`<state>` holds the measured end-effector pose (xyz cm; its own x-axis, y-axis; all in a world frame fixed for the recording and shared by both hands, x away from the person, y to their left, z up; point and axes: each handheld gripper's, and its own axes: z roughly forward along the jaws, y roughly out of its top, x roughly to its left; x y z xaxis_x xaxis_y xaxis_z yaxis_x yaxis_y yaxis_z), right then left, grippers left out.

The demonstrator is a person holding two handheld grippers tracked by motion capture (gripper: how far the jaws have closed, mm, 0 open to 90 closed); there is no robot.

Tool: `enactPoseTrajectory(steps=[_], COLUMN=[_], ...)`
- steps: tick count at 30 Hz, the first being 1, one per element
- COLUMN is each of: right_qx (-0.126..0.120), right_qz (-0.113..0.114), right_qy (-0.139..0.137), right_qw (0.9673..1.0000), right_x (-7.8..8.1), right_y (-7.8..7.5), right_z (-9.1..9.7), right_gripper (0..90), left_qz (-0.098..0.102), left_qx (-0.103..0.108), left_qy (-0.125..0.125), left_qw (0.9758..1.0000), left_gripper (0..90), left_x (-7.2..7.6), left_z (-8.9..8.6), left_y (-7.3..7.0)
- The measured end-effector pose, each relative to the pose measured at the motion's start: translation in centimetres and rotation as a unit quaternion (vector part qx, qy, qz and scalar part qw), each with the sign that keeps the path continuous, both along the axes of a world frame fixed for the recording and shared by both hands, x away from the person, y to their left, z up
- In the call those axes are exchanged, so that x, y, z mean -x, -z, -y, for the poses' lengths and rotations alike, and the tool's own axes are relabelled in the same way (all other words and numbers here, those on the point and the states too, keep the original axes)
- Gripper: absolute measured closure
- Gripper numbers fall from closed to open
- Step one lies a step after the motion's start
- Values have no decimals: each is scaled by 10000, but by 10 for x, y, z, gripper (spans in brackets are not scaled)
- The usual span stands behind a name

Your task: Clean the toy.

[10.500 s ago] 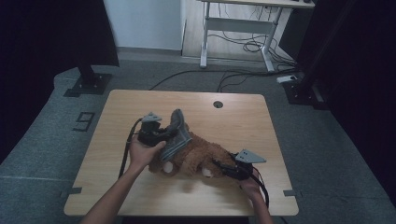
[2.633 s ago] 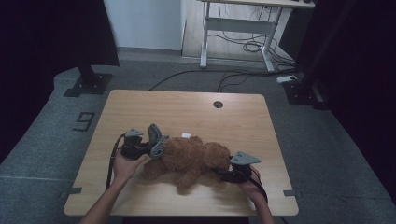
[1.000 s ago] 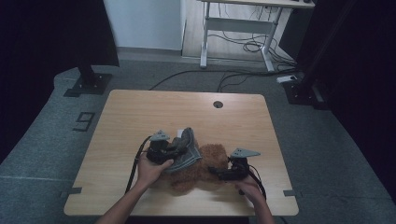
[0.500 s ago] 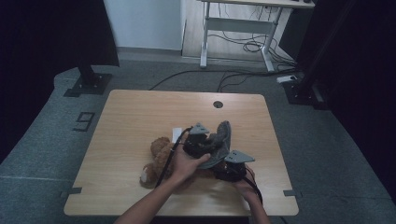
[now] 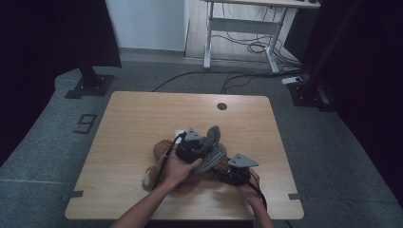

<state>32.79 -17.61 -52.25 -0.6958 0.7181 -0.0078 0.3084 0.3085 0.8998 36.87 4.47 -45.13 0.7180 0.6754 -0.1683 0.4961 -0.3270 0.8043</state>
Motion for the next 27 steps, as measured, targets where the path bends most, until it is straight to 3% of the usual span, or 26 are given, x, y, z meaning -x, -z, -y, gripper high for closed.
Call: enactPoseTrajectory(steps=[2,4,7,14,22,27], right_qx=[-60,-118,-128,-199,-186,-183], right_qz=[-29,-70,-91,-137,-109,-86], right_qy=[-16,-17,-20,-24,-10,39], right_qw=[10000,9999,9999,9997,9998,9998], right_x=[-1,-1,-2,-3,-2,-3], right_y=[1,1,1,2,2,2], right_z=[1,3,3,5,5,5], right_gripper=[420,420,420,419,419,419], left_qz=[-67,-111,6,-63,-186,-159], left_qx=[-44,94,160,188,181,52], left_qy=[-117,-234,-449,-797,-1008,-1185], left_qw=[9999,9996,9989,9966,9946,9928], left_gripper=[766,767,767,768,767,767], left_x=[-1,-2,0,2,2,3], left_z=[-17,-36,-62,-108,-135,-148], left_y=[3,5,3,3,11,17])
